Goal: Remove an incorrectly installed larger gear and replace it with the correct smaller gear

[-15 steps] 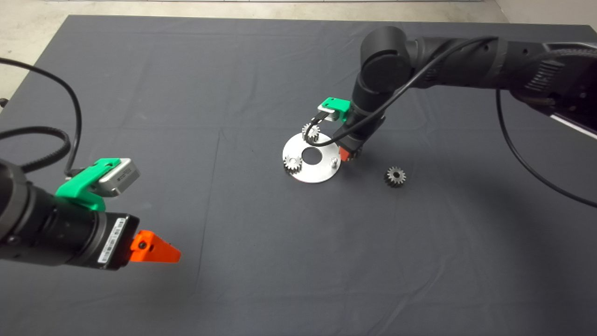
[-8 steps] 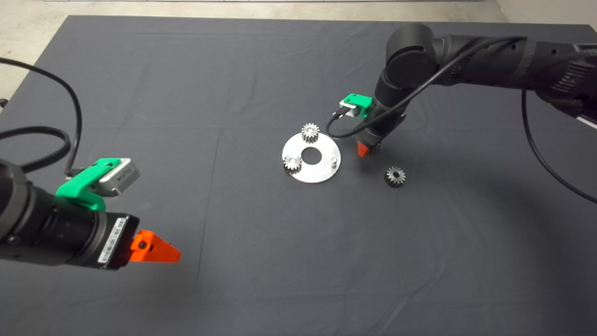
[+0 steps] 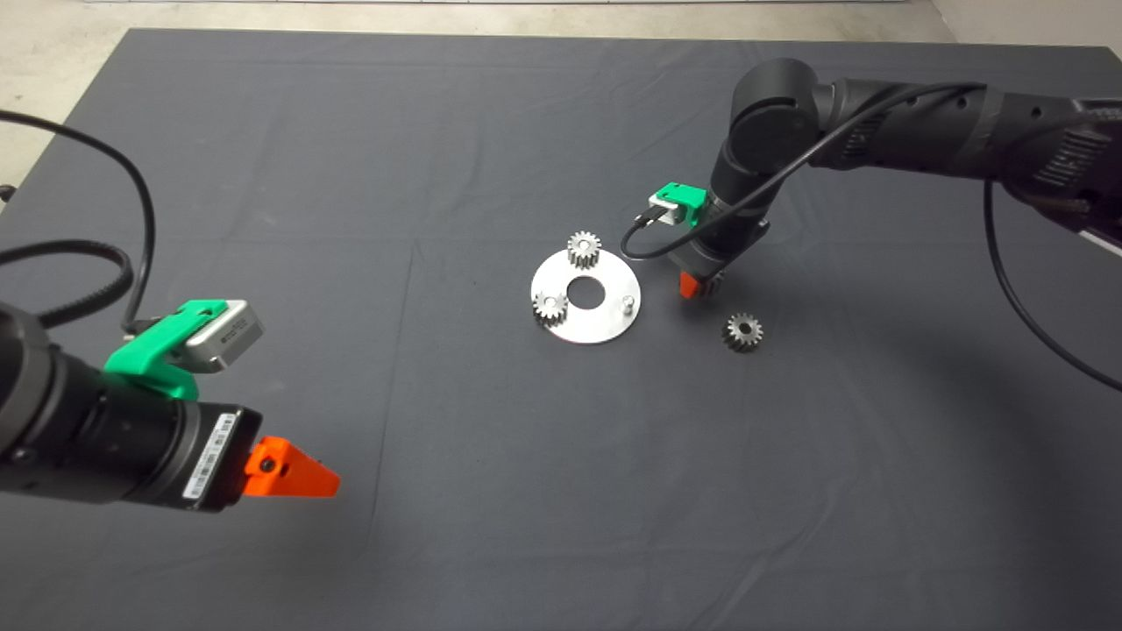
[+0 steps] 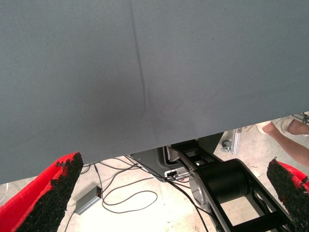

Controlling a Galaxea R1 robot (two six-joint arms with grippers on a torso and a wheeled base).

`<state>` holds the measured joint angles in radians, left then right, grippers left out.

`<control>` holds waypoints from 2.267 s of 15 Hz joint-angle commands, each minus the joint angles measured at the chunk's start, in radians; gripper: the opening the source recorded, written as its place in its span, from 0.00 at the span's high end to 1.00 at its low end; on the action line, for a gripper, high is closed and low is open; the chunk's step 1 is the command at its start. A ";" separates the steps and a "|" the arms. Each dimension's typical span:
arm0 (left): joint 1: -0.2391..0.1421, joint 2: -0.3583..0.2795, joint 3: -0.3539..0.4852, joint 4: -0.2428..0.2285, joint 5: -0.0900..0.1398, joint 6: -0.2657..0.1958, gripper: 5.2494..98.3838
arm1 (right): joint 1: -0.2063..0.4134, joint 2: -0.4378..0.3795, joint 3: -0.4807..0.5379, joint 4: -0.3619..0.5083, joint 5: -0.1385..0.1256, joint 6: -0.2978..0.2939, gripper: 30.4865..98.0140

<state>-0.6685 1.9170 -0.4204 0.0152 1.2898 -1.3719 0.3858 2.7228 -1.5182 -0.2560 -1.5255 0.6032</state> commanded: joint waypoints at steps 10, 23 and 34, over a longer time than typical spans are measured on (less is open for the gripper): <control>-0.011 -0.002 0.017 -0.012 0.002 0.002 0.00 | 0.018 -0.001 -0.042 -0.059 -0.073 0.004 0.72; -0.011 -0.003 0.017 -0.012 0.002 0.004 0.00 | 0.018 -0.001 -0.040 -0.060 -0.076 0.004 0.67; -0.012 -0.003 0.017 -0.012 0.003 0.004 0.00 | 0.102 -0.048 0.090 0.112 -0.125 0.009 0.45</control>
<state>-0.6686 1.9162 -0.4166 0.0151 1.2898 -1.3719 0.4132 2.7196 -1.5087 -0.2712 -1.5249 0.6070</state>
